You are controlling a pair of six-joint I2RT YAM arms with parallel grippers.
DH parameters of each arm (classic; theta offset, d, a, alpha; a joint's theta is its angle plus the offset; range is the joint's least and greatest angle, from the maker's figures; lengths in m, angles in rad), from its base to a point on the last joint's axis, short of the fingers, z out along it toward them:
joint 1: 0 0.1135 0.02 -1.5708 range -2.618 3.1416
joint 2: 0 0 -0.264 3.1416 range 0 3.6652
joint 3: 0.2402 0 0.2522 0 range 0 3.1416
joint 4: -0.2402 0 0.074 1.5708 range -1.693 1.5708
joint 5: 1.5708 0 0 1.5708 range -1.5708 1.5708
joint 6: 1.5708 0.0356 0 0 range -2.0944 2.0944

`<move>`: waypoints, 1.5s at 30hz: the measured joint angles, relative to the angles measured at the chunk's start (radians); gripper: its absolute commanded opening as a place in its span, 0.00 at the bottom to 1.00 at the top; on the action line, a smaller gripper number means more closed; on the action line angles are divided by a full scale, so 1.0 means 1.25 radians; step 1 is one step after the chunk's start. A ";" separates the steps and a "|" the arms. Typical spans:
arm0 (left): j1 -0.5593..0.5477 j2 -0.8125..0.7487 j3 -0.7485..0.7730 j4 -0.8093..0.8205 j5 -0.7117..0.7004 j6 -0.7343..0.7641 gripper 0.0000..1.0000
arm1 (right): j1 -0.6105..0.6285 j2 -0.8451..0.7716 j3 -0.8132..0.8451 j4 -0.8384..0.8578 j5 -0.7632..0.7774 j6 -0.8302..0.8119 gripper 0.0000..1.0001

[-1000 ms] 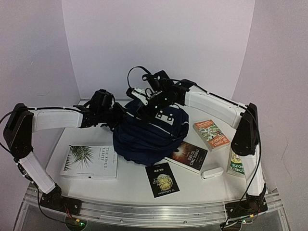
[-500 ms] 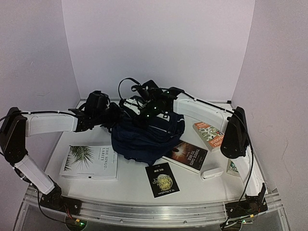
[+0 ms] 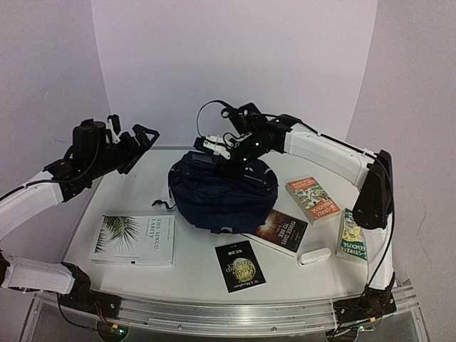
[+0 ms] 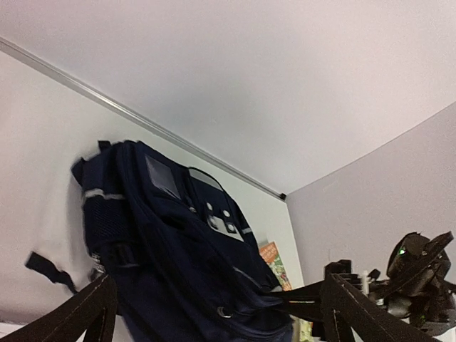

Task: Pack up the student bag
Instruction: Unzip the student bag at the center of the board.

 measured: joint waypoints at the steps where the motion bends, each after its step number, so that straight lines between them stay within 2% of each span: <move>1: 0.020 -0.014 -0.021 0.000 0.009 0.015 1.00 | -0.007 -0.003 0.000 -0.003 -0.015 -0.004 0.00; 5: 0.052 -0.010 -0.088 -0.020 0.051 0.069 0.98 | -0.021 -0.004 0.000 -0.016 -0.051 -0.022 0.00; 14: 0.073 0.112 -0.162 0.004 0.118 0.141 0.93 | -0.022 -0.004 0.009 -0.064 -0.085 -0.045 0.00; 20: 0.087 0.200 -0.162 0.069 0.159 0.215 0.85 | -0.022 -0.007 0.009 -0.084 -0.102 -0.047 0.00; 27: 0.087 0.246 -0.194 0.162 0.252 0.310 0.75 | -0.022 -0.015 0.011 -0.100 -0.110 -0.055 0.00; 36: 0.087 0.300 -0.267 0.297 0.333 0.385 0.68 | -0.022 -0.020 0.031 -0.126 -0.118 -0.060 0.00; 45: 0.087 0.401 -0.262 0.398 0.402 0.429 0.62 | -0.022 -0.032 0.038 -0.145 -0.133 -0.060 0.00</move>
